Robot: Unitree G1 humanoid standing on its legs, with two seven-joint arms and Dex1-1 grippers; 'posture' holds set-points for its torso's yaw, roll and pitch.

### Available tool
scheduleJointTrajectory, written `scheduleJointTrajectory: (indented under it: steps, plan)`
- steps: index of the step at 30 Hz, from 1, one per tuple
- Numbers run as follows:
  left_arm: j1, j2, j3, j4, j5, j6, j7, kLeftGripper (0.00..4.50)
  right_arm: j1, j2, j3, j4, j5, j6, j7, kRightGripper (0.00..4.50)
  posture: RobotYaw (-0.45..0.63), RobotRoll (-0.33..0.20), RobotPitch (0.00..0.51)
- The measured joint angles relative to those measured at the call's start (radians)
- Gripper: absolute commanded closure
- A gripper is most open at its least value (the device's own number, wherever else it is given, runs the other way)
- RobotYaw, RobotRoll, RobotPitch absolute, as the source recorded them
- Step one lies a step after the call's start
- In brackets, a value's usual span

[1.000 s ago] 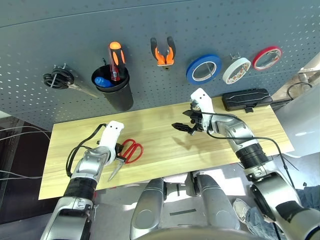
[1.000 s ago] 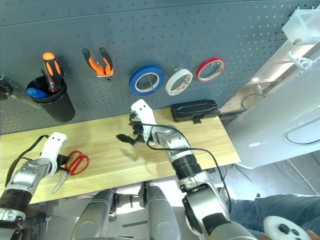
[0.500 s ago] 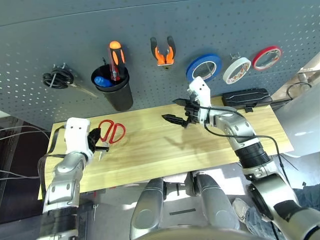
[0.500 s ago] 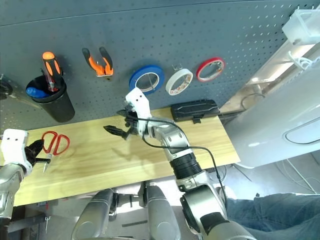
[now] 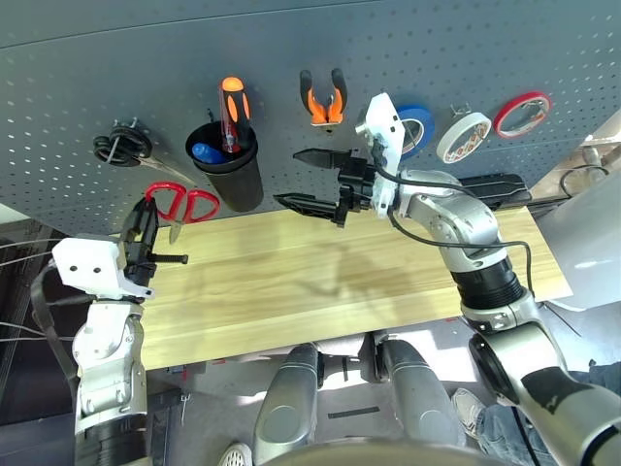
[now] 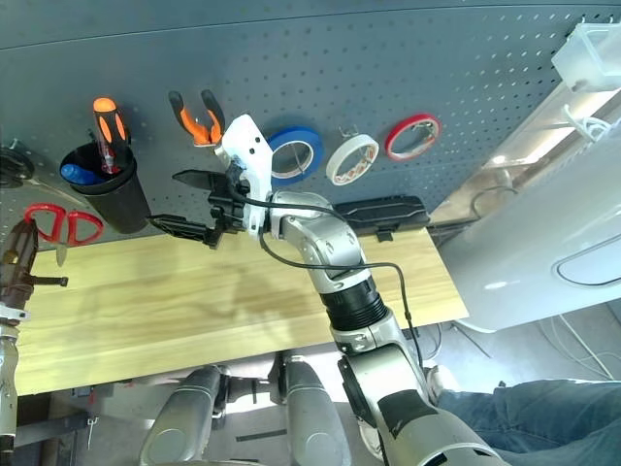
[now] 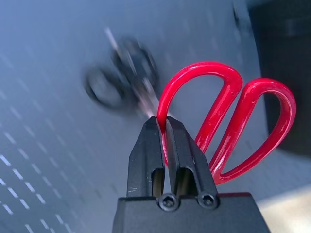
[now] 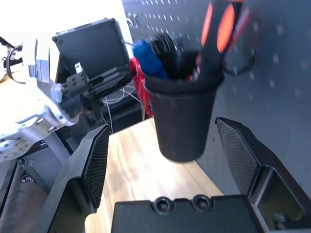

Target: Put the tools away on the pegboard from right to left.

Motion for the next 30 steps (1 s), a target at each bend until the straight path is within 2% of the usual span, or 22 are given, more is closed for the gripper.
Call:
scheduleJointTrajectory:
  steps: [8,30]
  plan:
    - [0.005,0.021,0.004,-0.008,0.025,-0.053,0.026,4.45,-0.025,0.013,-0.003,-0.007,0.028,0.0,-0.01,0.0,0.09,0.0,0.254]
    - [-0.016,0.055,0.042,0.032,0.028,-0.053,0.101,4.45,-0.035,0.015,-0.004,0.017,0.03,-0.009,-0.025,0.0,0.09,0.0,0.25]
